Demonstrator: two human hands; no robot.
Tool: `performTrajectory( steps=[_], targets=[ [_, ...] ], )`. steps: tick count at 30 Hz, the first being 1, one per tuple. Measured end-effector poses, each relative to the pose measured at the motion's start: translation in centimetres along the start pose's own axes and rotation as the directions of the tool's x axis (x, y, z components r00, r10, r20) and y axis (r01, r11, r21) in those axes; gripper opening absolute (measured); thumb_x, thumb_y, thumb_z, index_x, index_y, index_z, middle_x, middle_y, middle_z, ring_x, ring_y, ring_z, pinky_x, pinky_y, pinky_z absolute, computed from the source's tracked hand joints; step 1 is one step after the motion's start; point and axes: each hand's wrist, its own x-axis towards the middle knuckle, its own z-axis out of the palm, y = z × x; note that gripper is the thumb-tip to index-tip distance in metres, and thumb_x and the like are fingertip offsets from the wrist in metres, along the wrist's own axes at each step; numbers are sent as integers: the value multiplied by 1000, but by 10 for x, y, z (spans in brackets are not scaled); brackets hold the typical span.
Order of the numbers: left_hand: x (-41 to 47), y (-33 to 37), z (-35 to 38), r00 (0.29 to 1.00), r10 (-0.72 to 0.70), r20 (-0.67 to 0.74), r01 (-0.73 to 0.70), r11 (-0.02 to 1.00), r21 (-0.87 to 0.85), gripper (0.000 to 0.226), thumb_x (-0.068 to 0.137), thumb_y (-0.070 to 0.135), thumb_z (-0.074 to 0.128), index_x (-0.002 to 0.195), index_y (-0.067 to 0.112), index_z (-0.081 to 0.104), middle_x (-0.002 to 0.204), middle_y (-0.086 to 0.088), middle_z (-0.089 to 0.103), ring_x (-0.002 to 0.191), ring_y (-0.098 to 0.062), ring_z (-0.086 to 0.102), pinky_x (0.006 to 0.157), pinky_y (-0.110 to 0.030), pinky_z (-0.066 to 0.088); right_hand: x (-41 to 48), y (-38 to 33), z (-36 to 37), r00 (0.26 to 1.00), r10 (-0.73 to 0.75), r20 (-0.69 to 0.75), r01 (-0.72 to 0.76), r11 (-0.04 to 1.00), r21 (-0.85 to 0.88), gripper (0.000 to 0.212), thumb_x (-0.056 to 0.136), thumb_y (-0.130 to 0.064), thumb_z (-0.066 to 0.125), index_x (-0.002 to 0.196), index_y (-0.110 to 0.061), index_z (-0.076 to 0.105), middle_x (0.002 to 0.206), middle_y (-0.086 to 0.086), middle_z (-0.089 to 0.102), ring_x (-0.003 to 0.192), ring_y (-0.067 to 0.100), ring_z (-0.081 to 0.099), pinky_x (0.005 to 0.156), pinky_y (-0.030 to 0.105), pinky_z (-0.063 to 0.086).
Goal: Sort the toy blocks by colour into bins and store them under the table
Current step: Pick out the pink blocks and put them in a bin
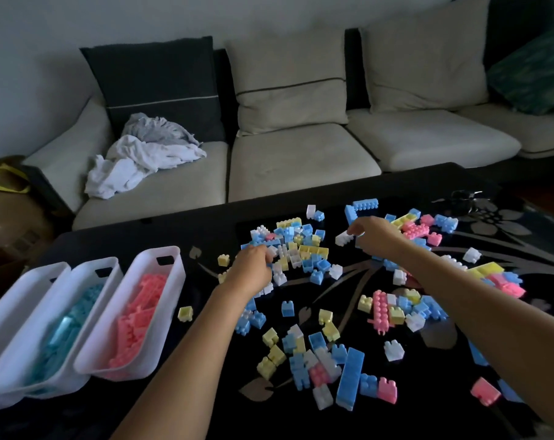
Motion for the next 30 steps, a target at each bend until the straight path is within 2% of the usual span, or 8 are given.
performTrajectory(
  steps=[4,8,16,22,26,28,29,30],
  targets=[
    [3,0,-3,997,-38,70,36,999,28,30,89,3,50,116,11,57,121,-6,58,109,-21,55,85,-28,45,-3,9,10,995,-52,-82,39,987,-154,43,84,-3,50,124,-17,54,127,9,47,114,28,49,74,28,35],
    [1,-7,-7,991,-61,121,54,997,62,31,88,3,53,117,14,58,120,-4,57,98,-17,56,74,-23,42,-10,17,19,982,-79,-172,45,981,-189,30,84,0,50,112,-9,53,113,13,50,98,30,54,71,33,45],
    [-1,-11,-17,983,-110,148,104,994,45,27,84,2,64,109,13,63,107,-4,64,95,-17,63,82,-26,49,-15,25,28,972,-186,-143,164,975,-153,8,87,-9,48,92,-10,54,85,8,62,73,24,59,63,39,52],
    [-1,-11,-22,975,-138,172,133,990,43,22,83,5,67,104,14,66,100,-1,66,90,-13,64,82,-28,52,-22,4,41,926,-374,-47,370,926,-75,19,88,-8,51,106,-13,58,103,2,59,84,14,55,64,18,41],
    [7,-10,-33,994,-98,46,102,990,-98,13,90,11,59,98,20,62,96,5,63,83,-5,59,67,-15,42,-18,2,50,922,-386,-17,381,915,-131,24,87,-14,54,111,-14,60,111,3,55,99,17,54,73,22,40],
    [15,-6,-37,984,-159,78,177,880,-441,16,91,3,53,94,16,62,99,-1,60,84,-11,60,72,-23,51,-17,3,50,923,-385,-29,378,917,-125,25,87,-15,55,111,-15,60,111,2,55,101,17,53,73,21,39],
    [21,-2,-38,967,-221,131,250,702,-667,19,91,-2,48,91,11,61,99,-6,58,84,-14,59,71,-25,52,-16,4,51,922,-385,-37,379,918,-120,25,87,-16,55,111,-15,61,111,2,55,100,17,53,73,21,38],
    [27,0,-39,936,-285,206,316,425,-848,21,90,-6,43,89,7,60,98,-10,56,83,-17,57,67,-25,52,-15,5,51,920,-389,-38,383,916,-120,24,87,-16,55,110,-15,61,111,2,55,100,16,53,72,20,37]
  ],
)
